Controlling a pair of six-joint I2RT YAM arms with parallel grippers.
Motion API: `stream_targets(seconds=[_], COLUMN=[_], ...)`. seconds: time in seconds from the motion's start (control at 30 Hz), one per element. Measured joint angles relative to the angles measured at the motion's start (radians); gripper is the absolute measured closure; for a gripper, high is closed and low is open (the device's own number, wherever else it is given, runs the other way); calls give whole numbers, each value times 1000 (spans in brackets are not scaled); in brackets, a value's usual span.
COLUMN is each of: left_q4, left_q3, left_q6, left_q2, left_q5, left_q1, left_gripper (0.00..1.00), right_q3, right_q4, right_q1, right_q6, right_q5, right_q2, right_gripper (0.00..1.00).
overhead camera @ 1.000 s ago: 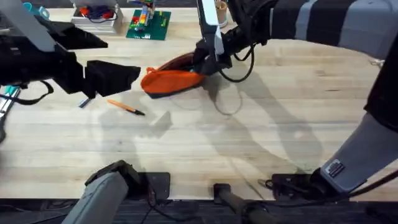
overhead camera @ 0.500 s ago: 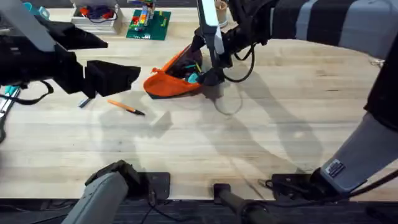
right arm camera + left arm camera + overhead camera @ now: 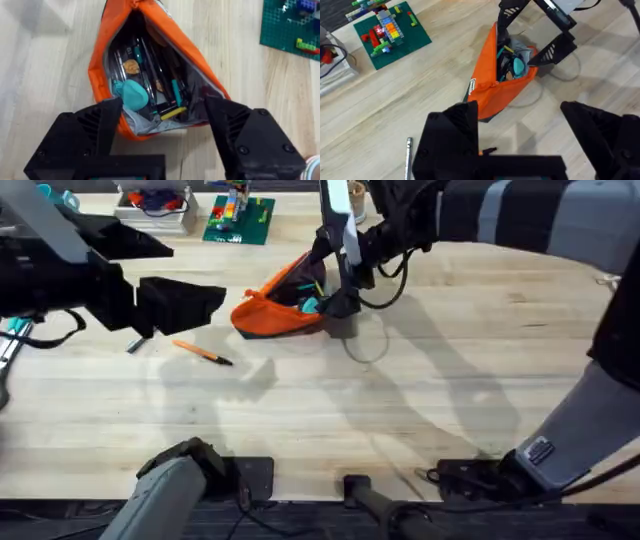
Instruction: Unzip the bag, pick up the pens from the table one at a time and place them inside, then zip the bag closed.
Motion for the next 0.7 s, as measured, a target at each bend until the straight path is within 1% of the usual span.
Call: stream_targets(seconds=[0.13,0.3,0.5,0.7], left_q4=[0,0,0,0], left_q3=[0,0,0,0], left_q6=[0,0,0,0], left_q2=[0,0,0,0], left_q5=[0,0,0,0], left_q1=[0,0,0,0], left_gripper=[6,6,6,6], right_q3=[0,0,0,0], right_q4=[-14,-48,-144,-250], right_q1=[-2,-8,-34,-72], right_q6=[46,102,150,172], right_q5=[-9,-34,-46,-49], right_q2=[-31,-117,-230,-309], right_gripper=[7,6,6,6])
